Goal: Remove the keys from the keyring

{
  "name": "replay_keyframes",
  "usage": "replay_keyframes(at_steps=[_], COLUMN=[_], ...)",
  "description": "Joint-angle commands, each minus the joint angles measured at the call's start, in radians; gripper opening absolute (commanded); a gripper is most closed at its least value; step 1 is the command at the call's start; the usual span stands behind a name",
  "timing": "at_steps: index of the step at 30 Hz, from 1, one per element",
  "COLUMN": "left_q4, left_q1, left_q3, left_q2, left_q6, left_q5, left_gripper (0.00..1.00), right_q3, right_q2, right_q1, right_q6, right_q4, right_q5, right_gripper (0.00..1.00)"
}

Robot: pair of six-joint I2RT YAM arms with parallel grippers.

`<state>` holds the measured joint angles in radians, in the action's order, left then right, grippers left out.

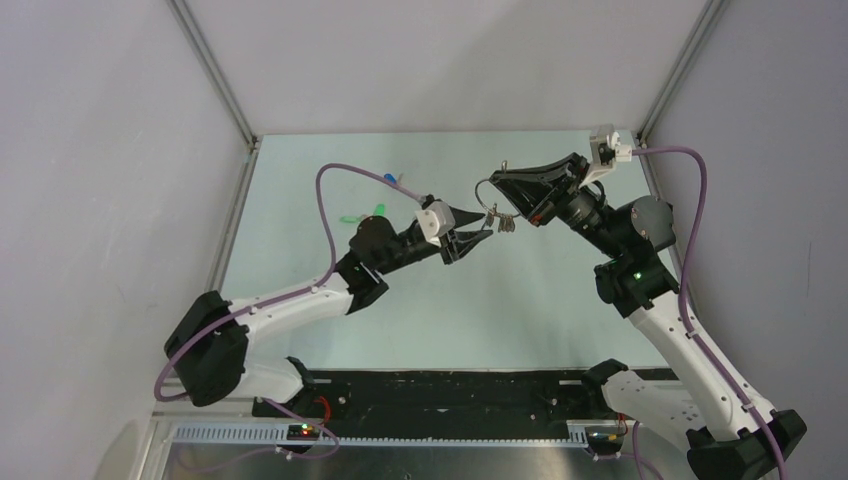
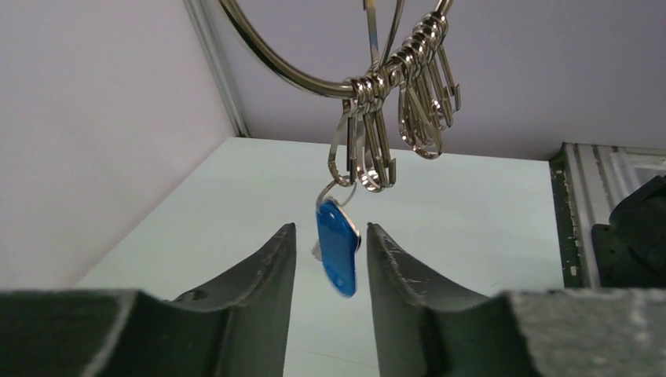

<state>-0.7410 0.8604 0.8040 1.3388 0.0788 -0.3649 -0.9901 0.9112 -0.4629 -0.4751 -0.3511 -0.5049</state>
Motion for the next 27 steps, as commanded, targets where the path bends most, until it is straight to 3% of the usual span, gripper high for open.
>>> replay_keyframes(at_steps=[1, 6, 9, 11, 20, 27], left_q4=[-0.051, -0.051, -0.05, -0.051, -0.015, 0.24], left_q1=[0.006, 0.005, 0.005, 0.005, 0.005, 0.005], left_q3=[0.05, 0.057, 0.047, 0.04, -0.047, -0.024], left_q2=[0.023, 0.04, 0.034, 0.03, -0.078, -0.201], left_q6=[-0.002, -0.007, -0.003, -0.002, -0.007, 0.055], left_q5=[0.0, -0.014, -0.015, -0.013, 0.081, 0.147], left_gripper=[0.37, 0.23, 0.06, 0.01, 0.0, 0.0], right_q3=[-0.05, -0.048, -0.049, -0.05, -0.025, 0.058], right_q2=[-0.02, -0.029, -0.032, -0.039, -0.08, -0.091], right_q1=[-0.003, -0.003, -0.002, -0.001, 0.001, 0.001], right_q6=[0.004, 0.018, 0.023, 0.034, 0.099, 0.096], right_q4=[-0.046, -0.029, -0.02, -0.006, 0.091, 0.067], right_q5=[0.025, 0.045, 0.072, 0.089, 0.16, 0.15], right_gripper=[0.0, 0.0, 0.0, 0.0, 0.0, 0.0])
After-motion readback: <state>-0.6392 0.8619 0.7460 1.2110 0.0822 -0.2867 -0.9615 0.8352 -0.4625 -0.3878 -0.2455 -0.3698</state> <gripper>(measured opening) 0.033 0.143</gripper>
